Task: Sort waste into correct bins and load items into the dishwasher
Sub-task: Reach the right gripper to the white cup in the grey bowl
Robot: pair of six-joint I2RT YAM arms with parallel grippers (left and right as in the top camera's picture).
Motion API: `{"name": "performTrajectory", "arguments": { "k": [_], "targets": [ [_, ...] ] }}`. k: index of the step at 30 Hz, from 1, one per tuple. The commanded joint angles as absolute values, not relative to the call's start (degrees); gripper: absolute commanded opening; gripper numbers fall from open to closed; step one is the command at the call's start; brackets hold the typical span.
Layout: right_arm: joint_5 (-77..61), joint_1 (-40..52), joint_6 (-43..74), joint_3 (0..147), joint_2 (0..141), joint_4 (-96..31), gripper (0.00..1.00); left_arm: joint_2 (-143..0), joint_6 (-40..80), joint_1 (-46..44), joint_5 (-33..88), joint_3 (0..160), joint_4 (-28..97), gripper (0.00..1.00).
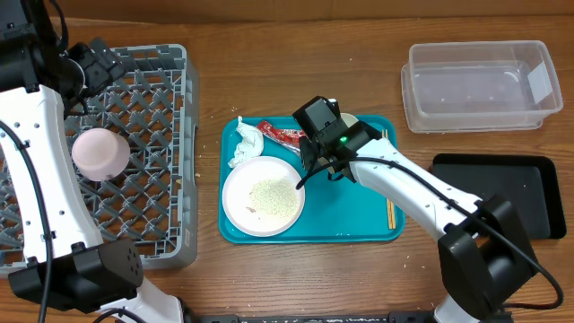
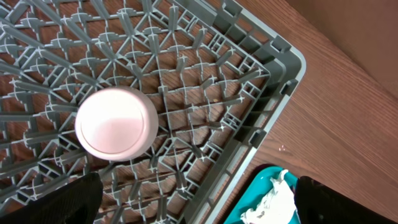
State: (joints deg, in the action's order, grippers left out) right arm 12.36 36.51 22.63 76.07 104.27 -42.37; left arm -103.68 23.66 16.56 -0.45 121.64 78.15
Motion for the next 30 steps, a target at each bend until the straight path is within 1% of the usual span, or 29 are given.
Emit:
{"name": "performTrajectory", "arguments": {
  "k": [1,4,11,12,13,17,21,24,25,29,30],
  "targets": [
    [13.4,36.7,22.1,77.2,103.6,-42.3,0.61,-104.2,24.0,16.8,-0.2,122.0,78.1,1.0],
    [11.3,36.9,22.1,79.0,103.2,-44.4,0.61,-104.2,24.0,16.8,-0.2,122.0,78.1,1.0],
    [11.3,37.0,22.0,87.1,100.9,-49.6,0.63,-104.2,24.0,16.8,-0.2,122.0,78.1,1.0],
    [11.4,37.0,21.9,87.7,100.7,-49.6,0.63,-104.2,24.0,16.8,-0.2,122.0,78.1,1.0],
    [11.3,36.9,20.6,87.9,100.7,-48.7,0.66,-104.2,24.0,16.8,-0.2,122.0,78.1,1.0],
    [11.7,36.9,14.9,86.2,102.5,-45.6,0.73,-104.2,24.0,16.8,-0.2,122.0,78.1,1.0],
    [15.5,36.6,14.5,83.3,107.4,-43.1,0.73,-104.2,24.0,16.8,-0.2,122.0,78.1,1.0],
    [15.6,36.5,14.7,83.2,110.0,-43.1,0.72,-104.2,24.0,16.8,-0.2,122.0,78.1,1.0],
    [15.7,36.5,14.7,83.2,110.5,-42.9,0.7,-104.2,24.0,16.8,-0.2,122.0,78.1,1.0],
    [17.3,36.5,14.8,83.2,111.2,-41.8,0.59,-104.2,24.0,16.8,-0.2,122.0,78.1,1.0],
    [19.3,36.5,14.8,83.2,111.2,-41.6,0.55,-104.2,24.0,16.8,-0.2,122.0,78.1,1.0]
  ]
}}
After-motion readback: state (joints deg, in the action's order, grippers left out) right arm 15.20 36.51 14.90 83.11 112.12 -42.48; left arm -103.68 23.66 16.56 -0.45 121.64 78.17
